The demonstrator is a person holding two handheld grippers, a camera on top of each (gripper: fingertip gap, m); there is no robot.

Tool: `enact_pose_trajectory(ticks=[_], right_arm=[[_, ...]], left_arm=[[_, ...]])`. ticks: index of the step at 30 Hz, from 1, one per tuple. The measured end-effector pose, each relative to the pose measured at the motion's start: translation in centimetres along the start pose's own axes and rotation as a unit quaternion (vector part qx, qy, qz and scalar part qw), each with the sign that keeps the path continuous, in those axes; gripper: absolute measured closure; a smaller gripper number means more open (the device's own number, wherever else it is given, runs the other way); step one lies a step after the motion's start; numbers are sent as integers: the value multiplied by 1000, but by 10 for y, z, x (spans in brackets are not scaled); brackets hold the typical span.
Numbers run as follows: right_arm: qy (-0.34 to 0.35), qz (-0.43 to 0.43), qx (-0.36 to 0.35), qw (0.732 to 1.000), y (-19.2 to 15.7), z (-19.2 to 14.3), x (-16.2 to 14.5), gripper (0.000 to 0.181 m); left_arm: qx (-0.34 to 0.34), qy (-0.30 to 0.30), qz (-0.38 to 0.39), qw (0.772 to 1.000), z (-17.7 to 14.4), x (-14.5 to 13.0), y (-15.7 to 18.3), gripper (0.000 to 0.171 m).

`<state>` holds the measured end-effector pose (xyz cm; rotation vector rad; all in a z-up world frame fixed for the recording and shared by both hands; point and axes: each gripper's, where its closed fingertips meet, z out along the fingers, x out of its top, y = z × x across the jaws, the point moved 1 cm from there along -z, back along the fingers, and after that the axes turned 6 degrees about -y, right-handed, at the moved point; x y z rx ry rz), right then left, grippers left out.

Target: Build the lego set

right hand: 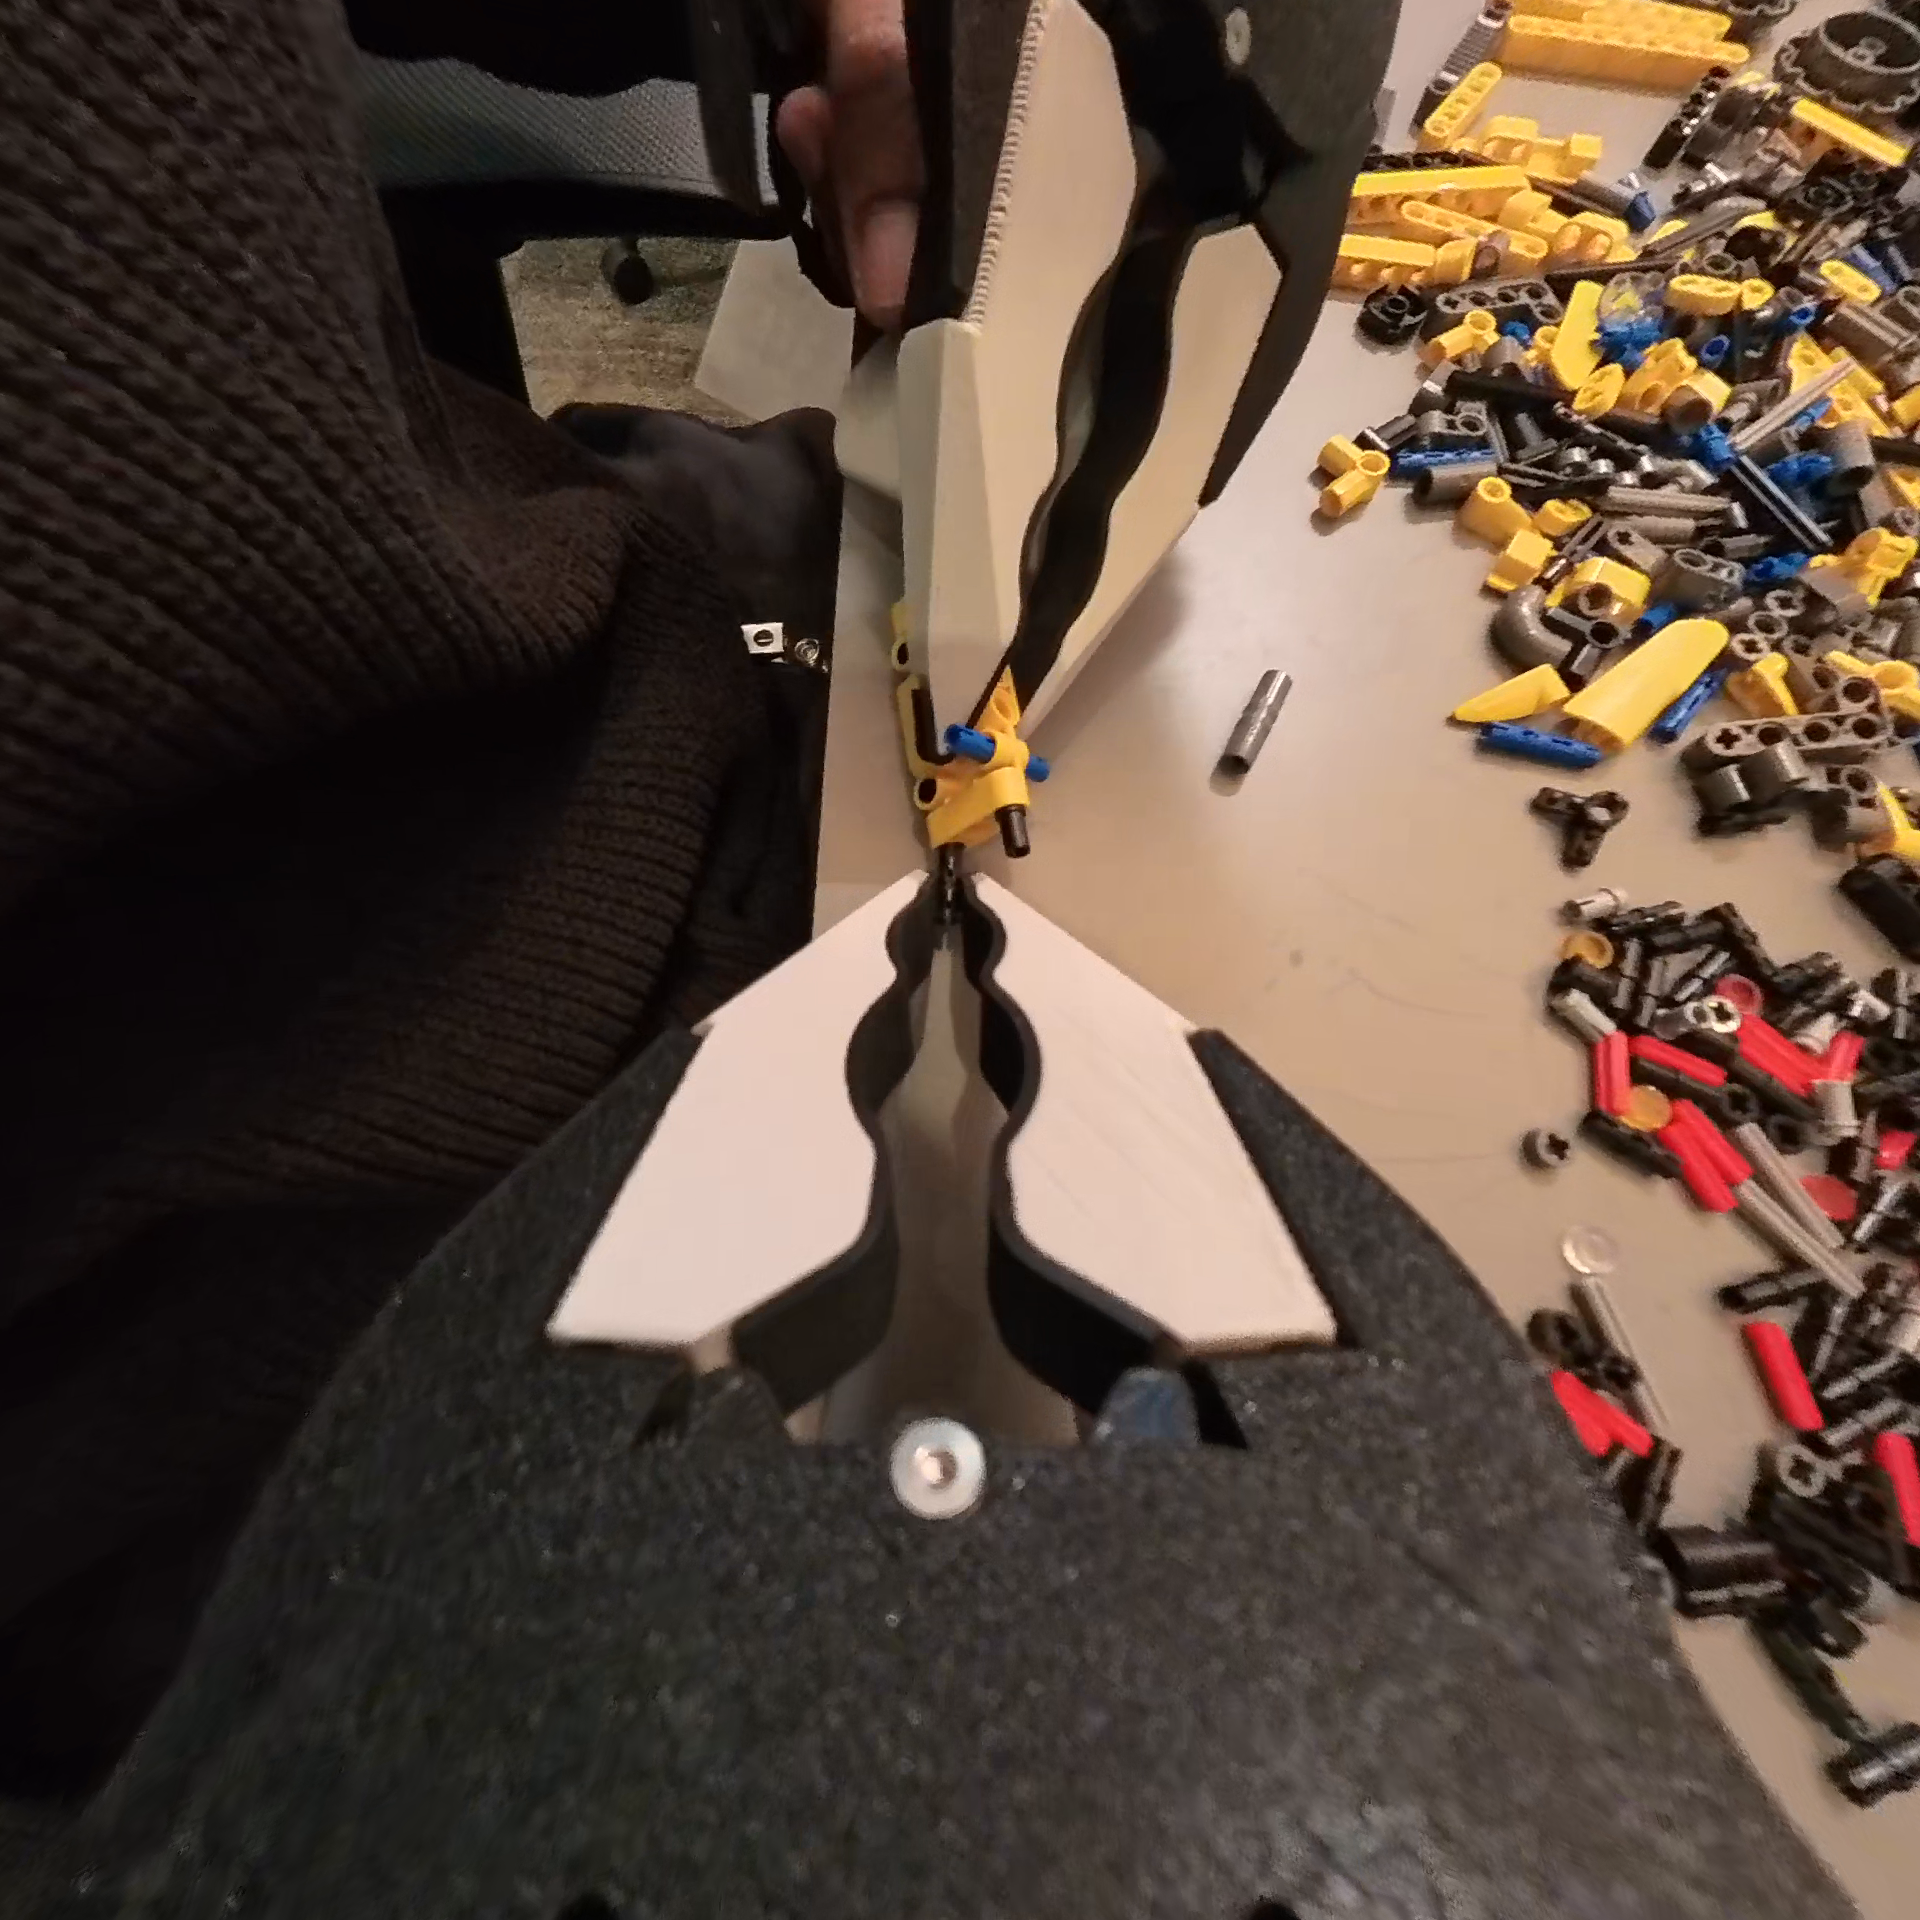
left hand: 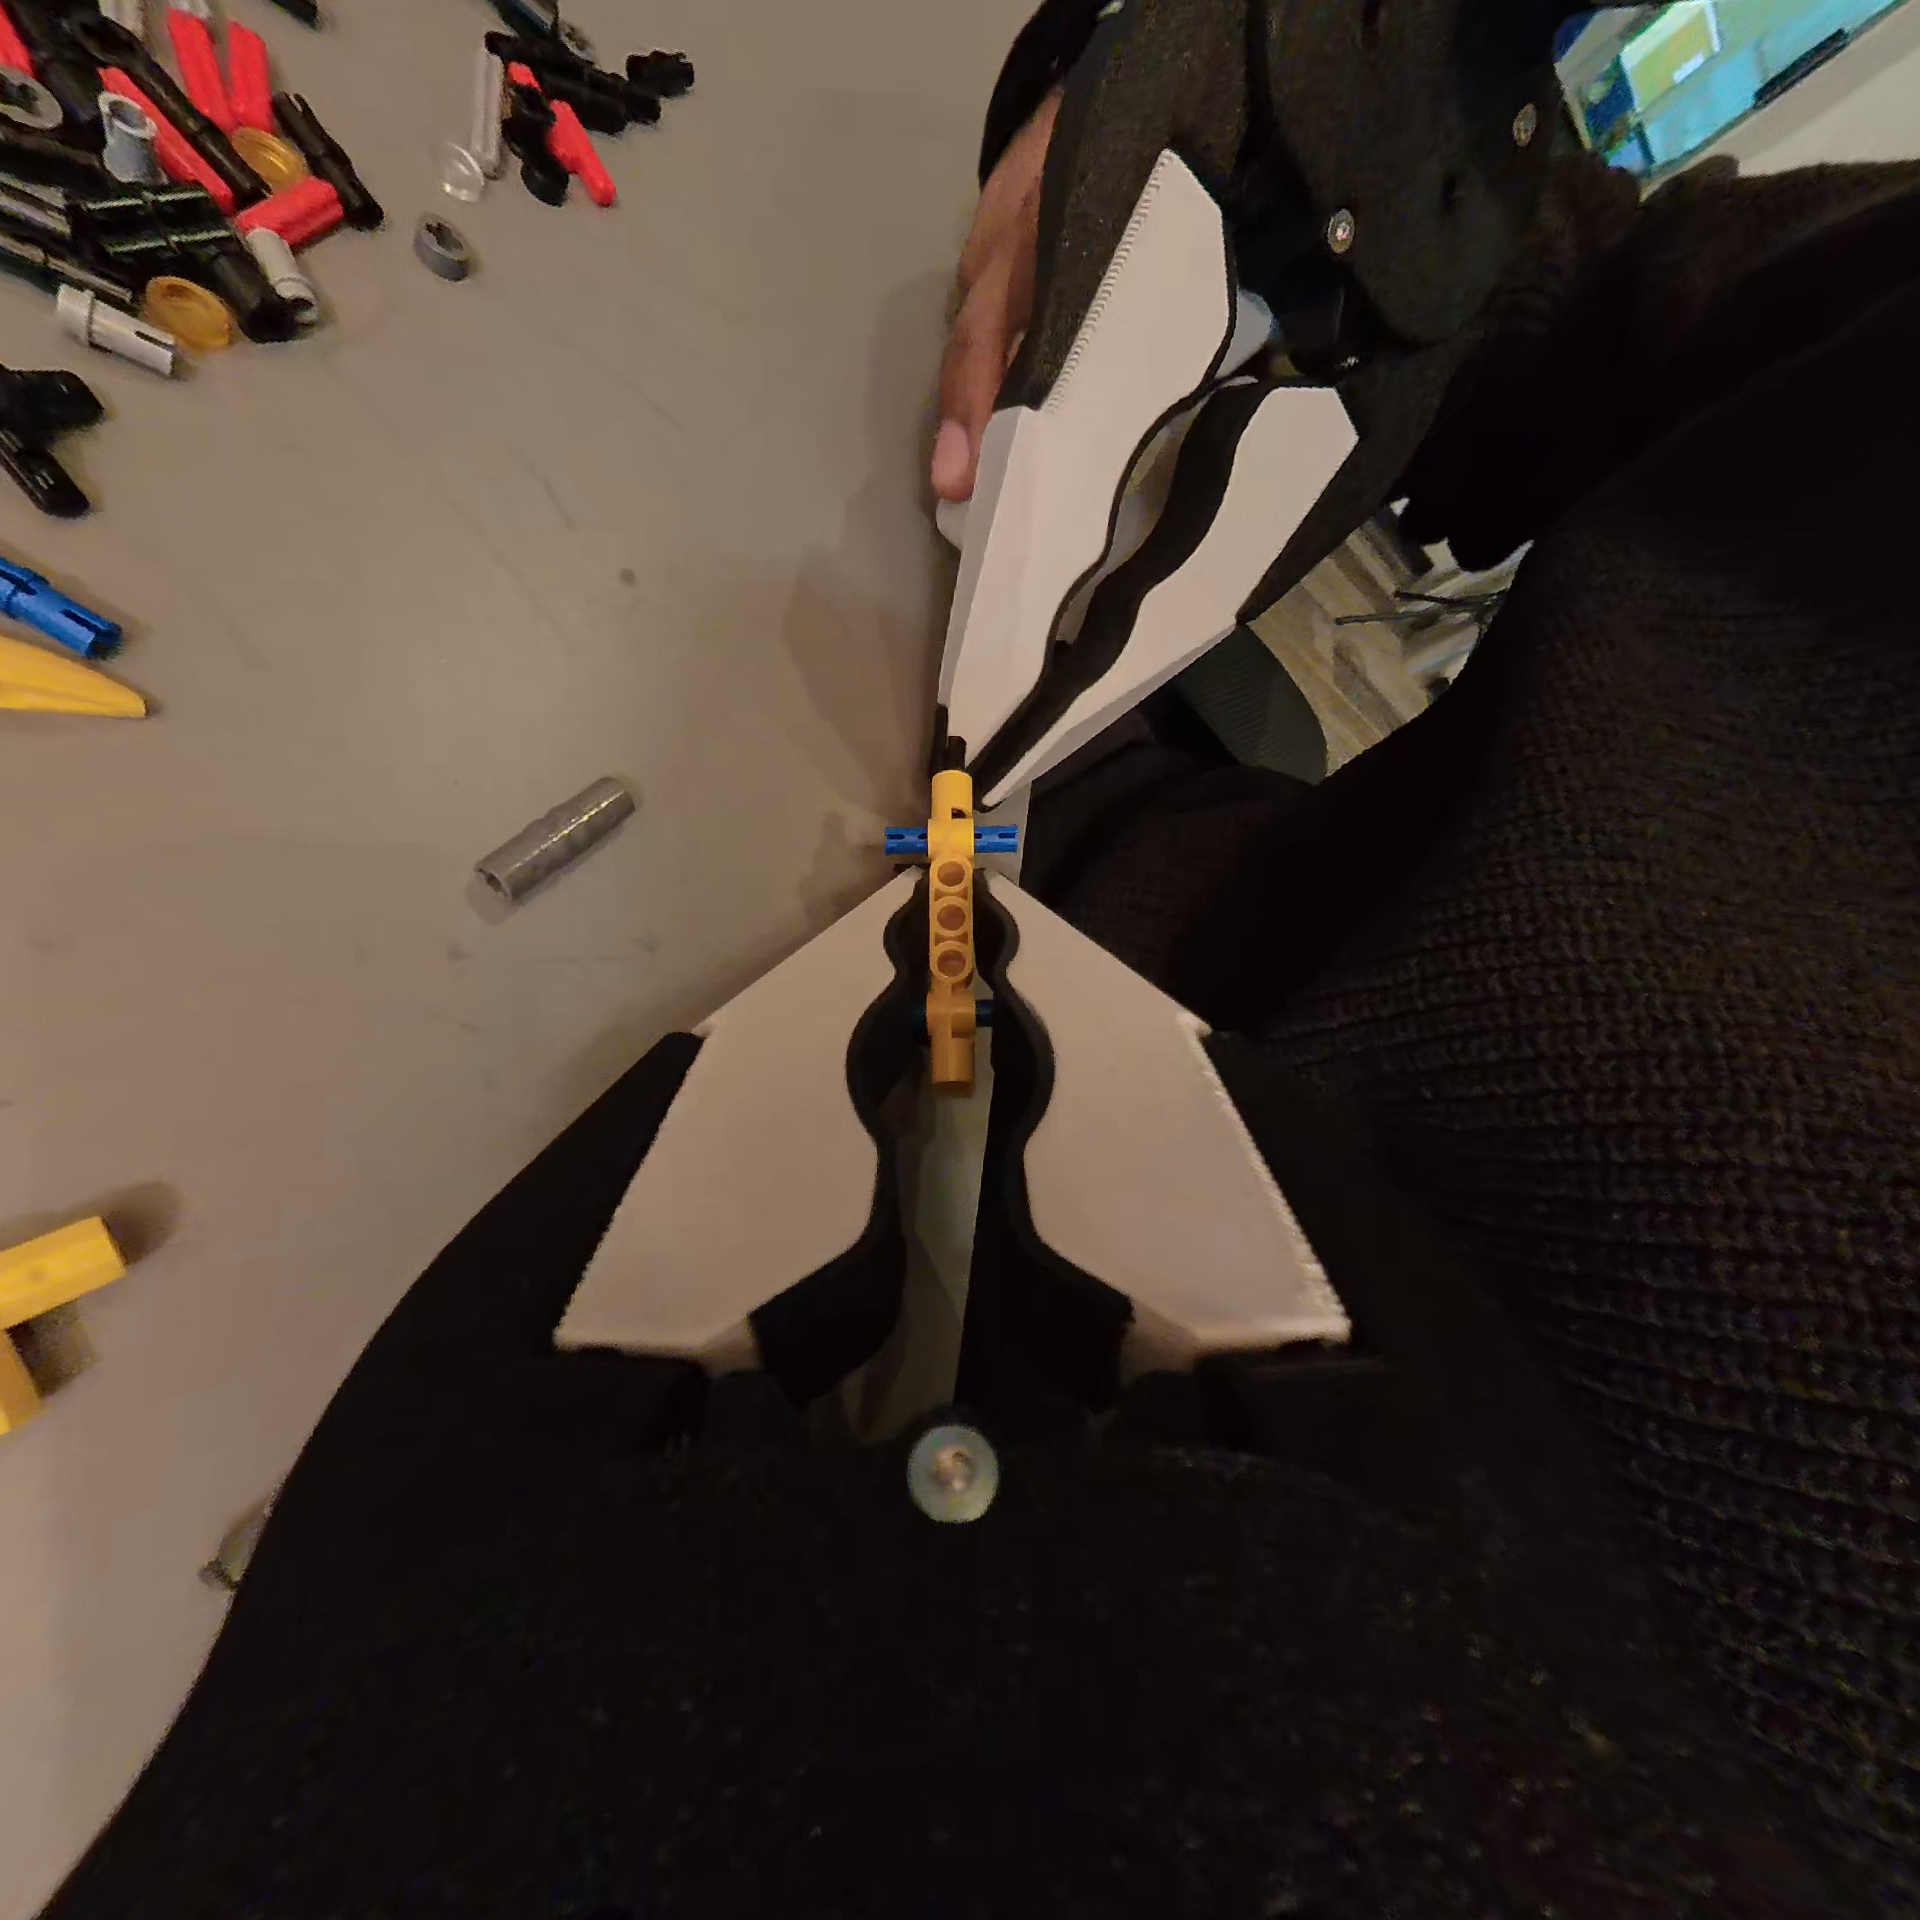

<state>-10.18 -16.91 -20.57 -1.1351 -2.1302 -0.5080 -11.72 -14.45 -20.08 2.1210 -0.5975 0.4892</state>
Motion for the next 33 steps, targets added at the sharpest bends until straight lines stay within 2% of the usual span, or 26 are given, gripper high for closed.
enact_pose_trajectory(ticks=[12,24,33], right_arm=[[-11,-8,74,997,0,3,-1,178],[-1,2,58,998,0,0,-1,177],[2,16,78,997,0,-1,0,178]], left_arm=[[18,-2,19,1000,1,-1,1,166],[18,-2,18,1000,1,0,0,165],[17,-4,21,1000,2,-1,1,165]])
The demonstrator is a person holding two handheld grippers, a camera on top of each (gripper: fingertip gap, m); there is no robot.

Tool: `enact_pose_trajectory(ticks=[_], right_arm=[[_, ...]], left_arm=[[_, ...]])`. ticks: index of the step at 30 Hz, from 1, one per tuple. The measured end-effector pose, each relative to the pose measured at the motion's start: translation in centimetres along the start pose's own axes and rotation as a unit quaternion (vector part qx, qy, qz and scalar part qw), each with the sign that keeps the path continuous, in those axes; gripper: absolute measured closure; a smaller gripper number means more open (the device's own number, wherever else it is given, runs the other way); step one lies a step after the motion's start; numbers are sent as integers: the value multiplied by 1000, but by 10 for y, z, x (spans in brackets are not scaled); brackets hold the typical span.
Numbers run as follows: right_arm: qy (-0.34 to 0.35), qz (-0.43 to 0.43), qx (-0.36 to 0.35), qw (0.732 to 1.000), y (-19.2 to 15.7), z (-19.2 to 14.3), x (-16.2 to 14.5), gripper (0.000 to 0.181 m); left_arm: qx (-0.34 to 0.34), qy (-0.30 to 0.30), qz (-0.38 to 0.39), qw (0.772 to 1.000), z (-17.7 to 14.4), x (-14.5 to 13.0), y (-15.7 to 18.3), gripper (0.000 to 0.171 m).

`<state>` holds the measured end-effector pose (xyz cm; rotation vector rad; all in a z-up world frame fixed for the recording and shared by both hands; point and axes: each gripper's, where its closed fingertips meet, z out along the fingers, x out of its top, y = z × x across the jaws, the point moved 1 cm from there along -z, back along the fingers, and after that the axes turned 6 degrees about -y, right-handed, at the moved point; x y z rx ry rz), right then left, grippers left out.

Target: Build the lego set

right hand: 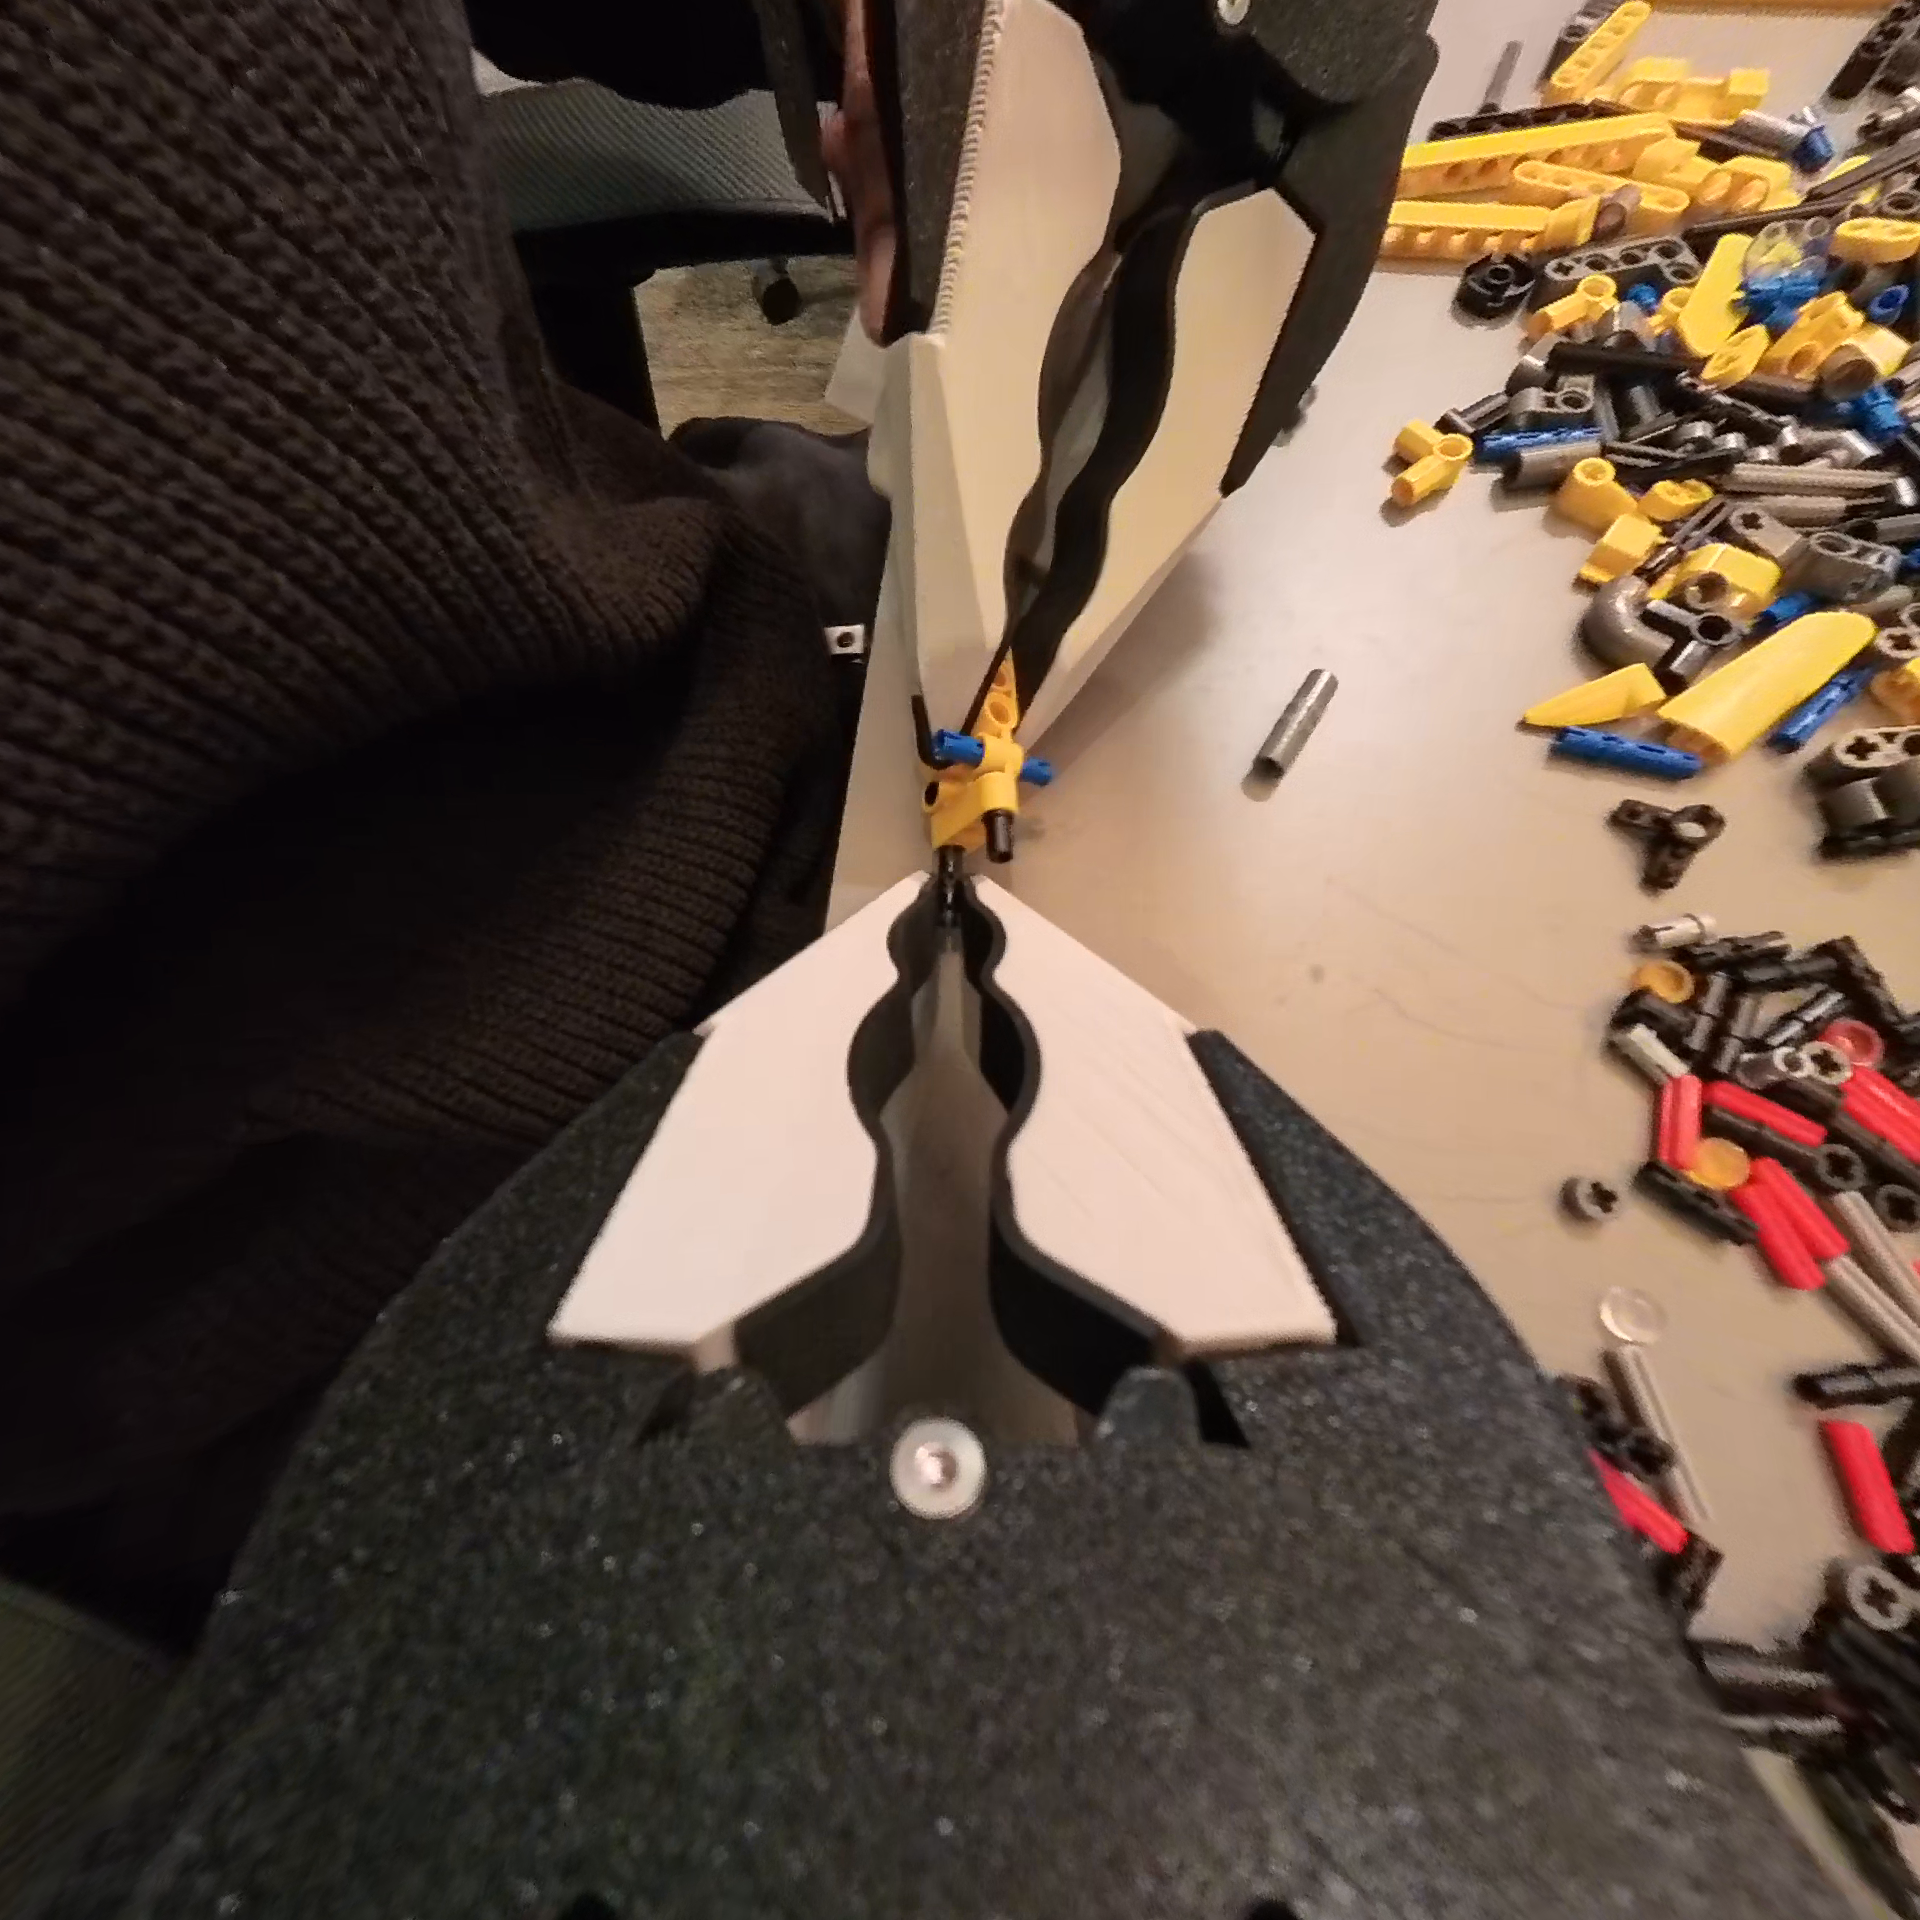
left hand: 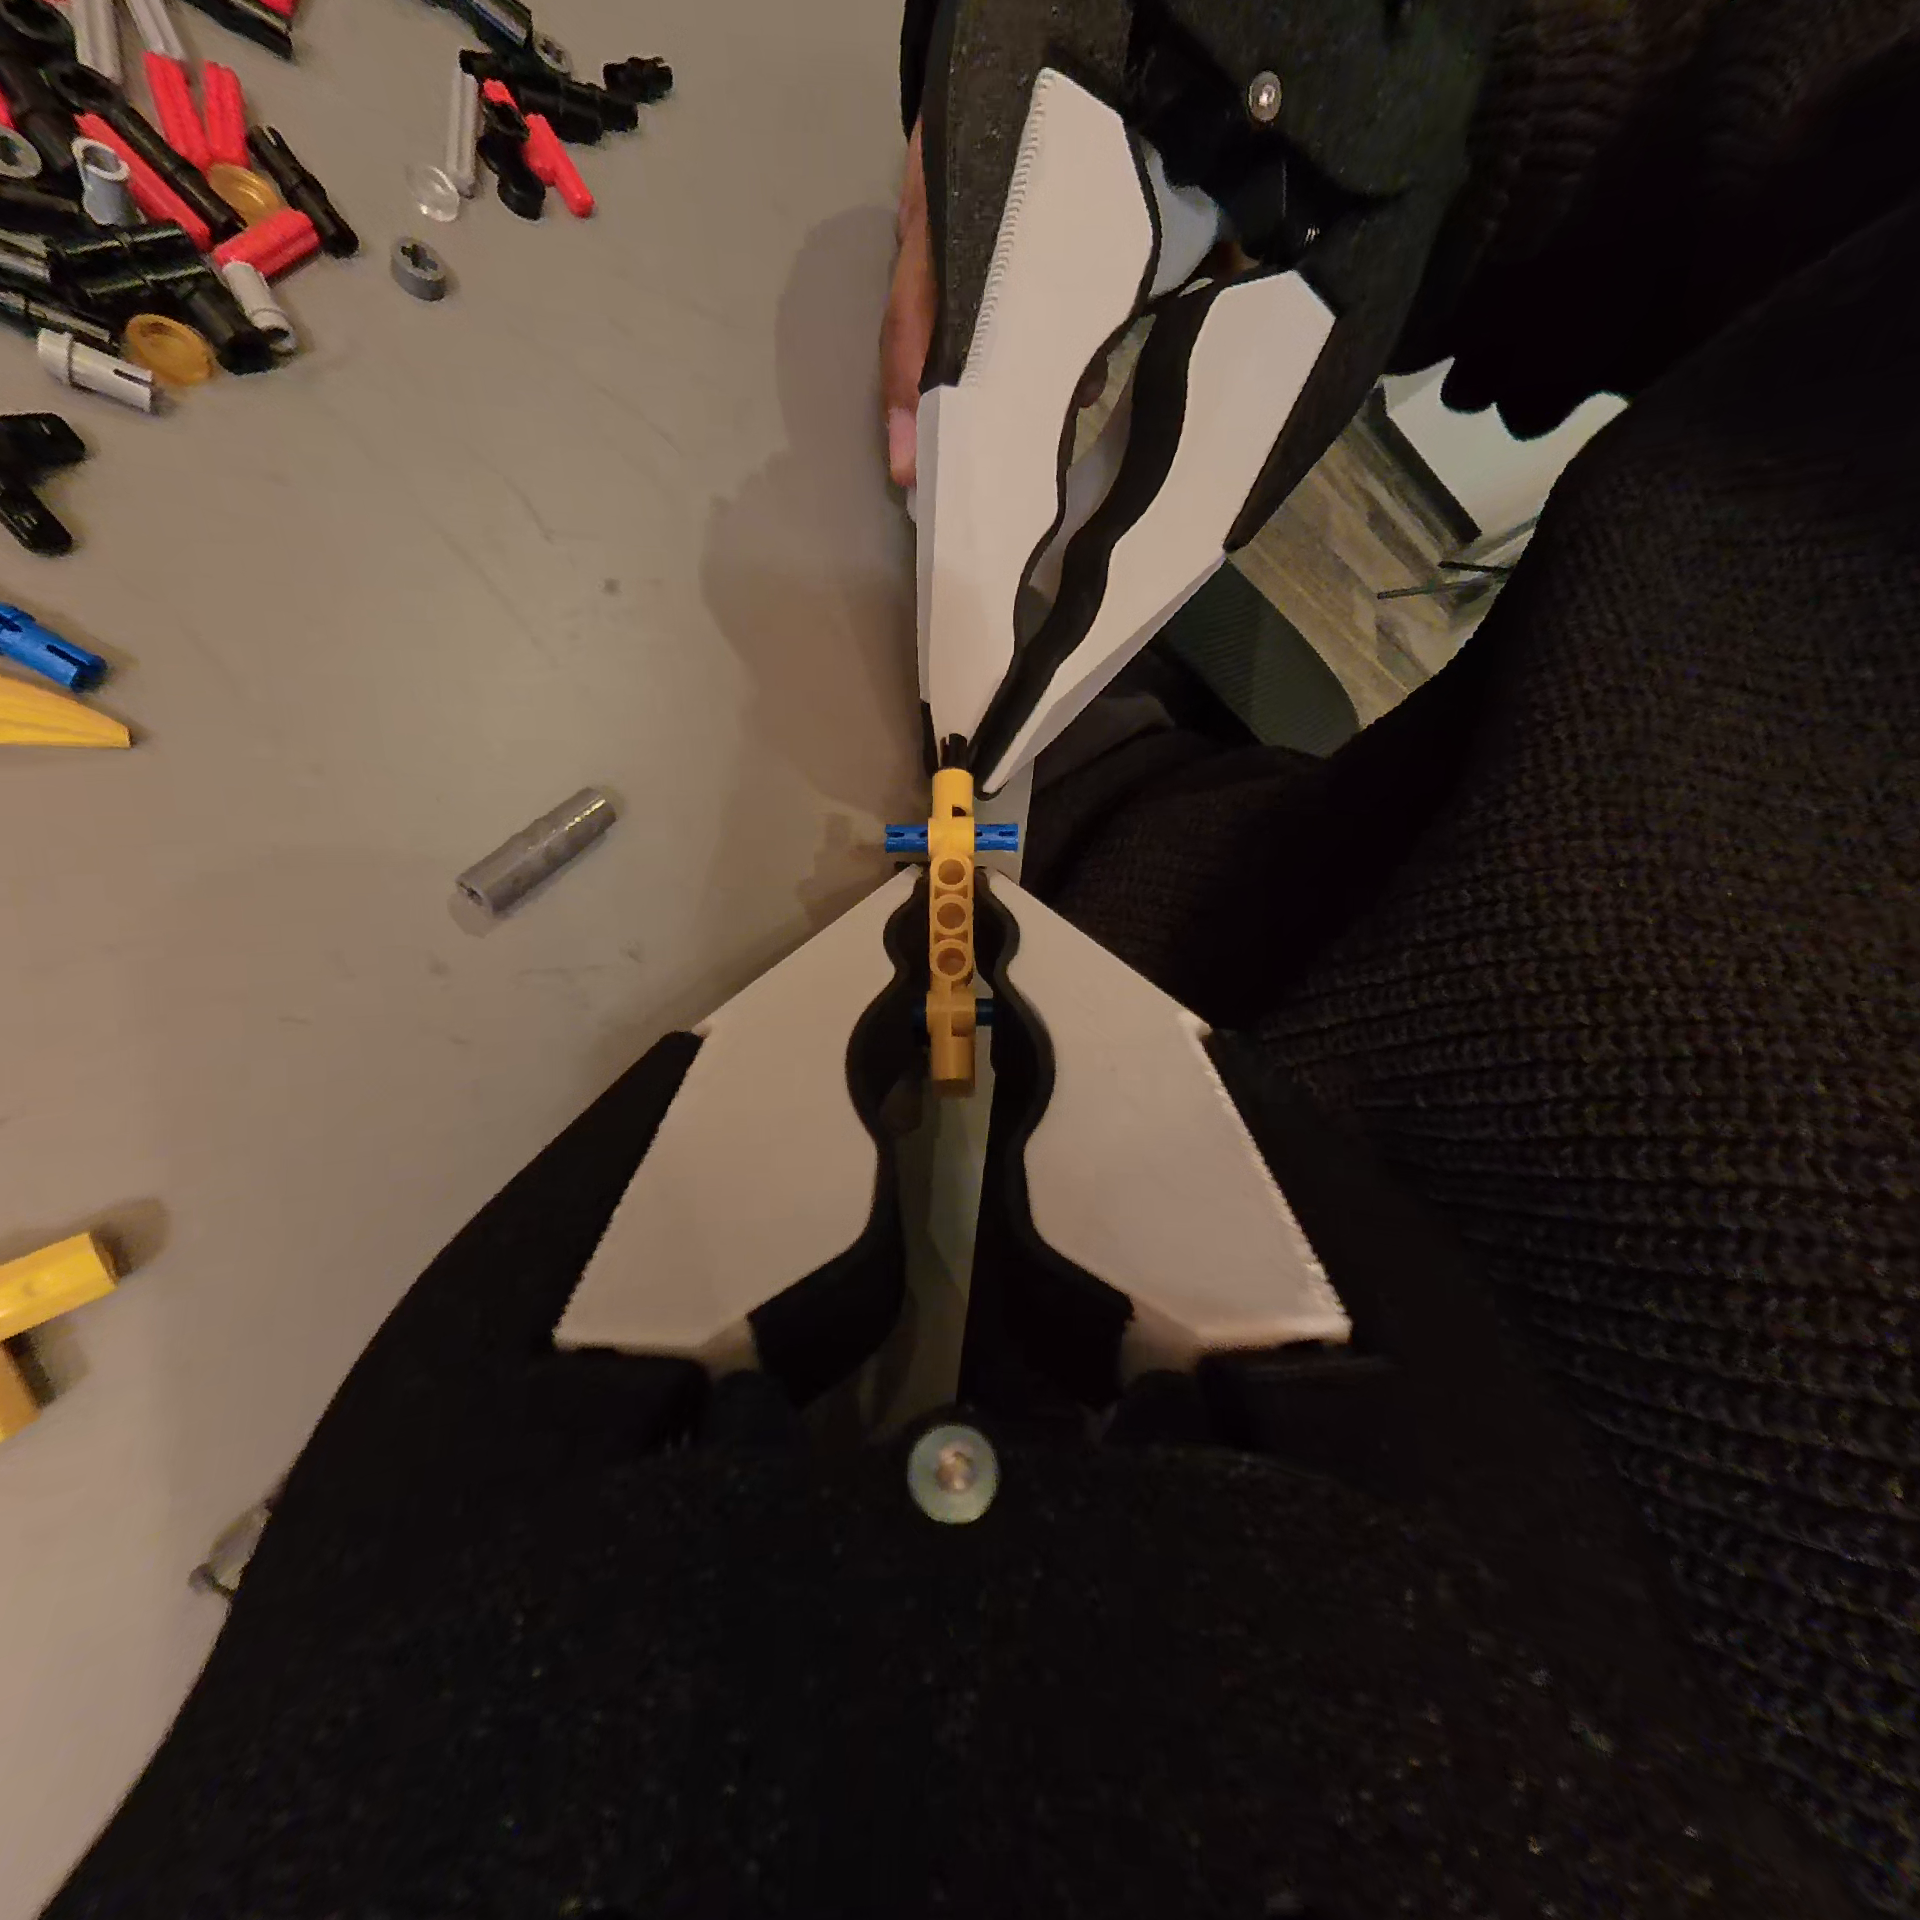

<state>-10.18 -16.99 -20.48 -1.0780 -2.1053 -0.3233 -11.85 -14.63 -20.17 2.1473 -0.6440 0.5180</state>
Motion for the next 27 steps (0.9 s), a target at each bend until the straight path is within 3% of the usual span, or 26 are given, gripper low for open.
enact_pose_trajectory(ticks=[10,20,23,27], right_arm=[[4,115,89,989,0,1,0,179],[0,192,219,957,-6,0,2,181],[-24,164,210,963,-14,6,1,181],[-14,177,123,976,15,-12,-11,181]], left_arm=[[-1,-2,2,1000,0,0,0,165],[1,-6,12,1000,4,2,3,165],[9,-7,21,1000,5,3,3,165],[15,-2,19,1000,4,3,1,166]])
